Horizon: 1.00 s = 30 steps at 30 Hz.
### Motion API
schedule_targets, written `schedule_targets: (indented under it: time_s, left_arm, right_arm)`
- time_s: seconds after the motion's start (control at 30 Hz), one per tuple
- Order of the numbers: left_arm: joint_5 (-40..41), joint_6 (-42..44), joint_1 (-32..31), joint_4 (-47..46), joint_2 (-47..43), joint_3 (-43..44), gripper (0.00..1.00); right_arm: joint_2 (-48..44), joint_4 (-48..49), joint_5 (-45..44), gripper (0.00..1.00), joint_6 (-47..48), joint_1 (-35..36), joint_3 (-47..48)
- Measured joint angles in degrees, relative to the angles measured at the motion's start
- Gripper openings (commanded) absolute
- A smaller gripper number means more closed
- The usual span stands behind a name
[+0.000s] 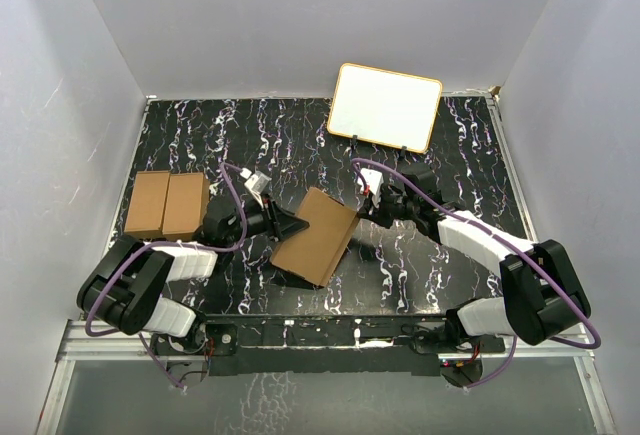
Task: Fold the paper box
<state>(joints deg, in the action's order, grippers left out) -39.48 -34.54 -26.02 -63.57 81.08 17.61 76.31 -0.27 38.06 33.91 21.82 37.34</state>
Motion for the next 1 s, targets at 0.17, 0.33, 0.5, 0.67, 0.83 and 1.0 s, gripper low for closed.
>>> schedule_targets:
  time_s: [0.17,0.33,0.5,0.67,0.83,1.0]
  left_arm:
    - [-0.13,0.68,0.04,2.21,-0.09,1.03,0.0]
    - [-0.7,2.45,0.04,6.97,-0.28,3.39,0.0]
    - [-1.55,5.64,0.04,13.99,-0.7,6.84,0.0]
    - [-1.6,9.53,0.04,21.77,-3.04,9.6,0.0]
    - [-1.44,12.33,0.04,26.62,-3.98,11.54,0.0]
    - [-1.57,13.11,0.04,29.31,-3.8,12.76,0.0]
  right_arm:
    - [0.0,-0.26,-0.33,0.08,-0.17,0.04,0.0]
    - [-0.02,-0.92,-1.2,0.08,0.15,0.26,0.0]
    - [-0.02,-1.27,-2.73,0.08,-0.46,0.44,0.04]
    - [0.02,-1.44,-3.78,0.08,-2.34,0.76,0.79]
    - [0.2,-1.53,-4.72,0.08,-4.11,0.96,1.49]
    - [0.33,-1.53,-4.39,0.08,-4.68,0.94,1.51]
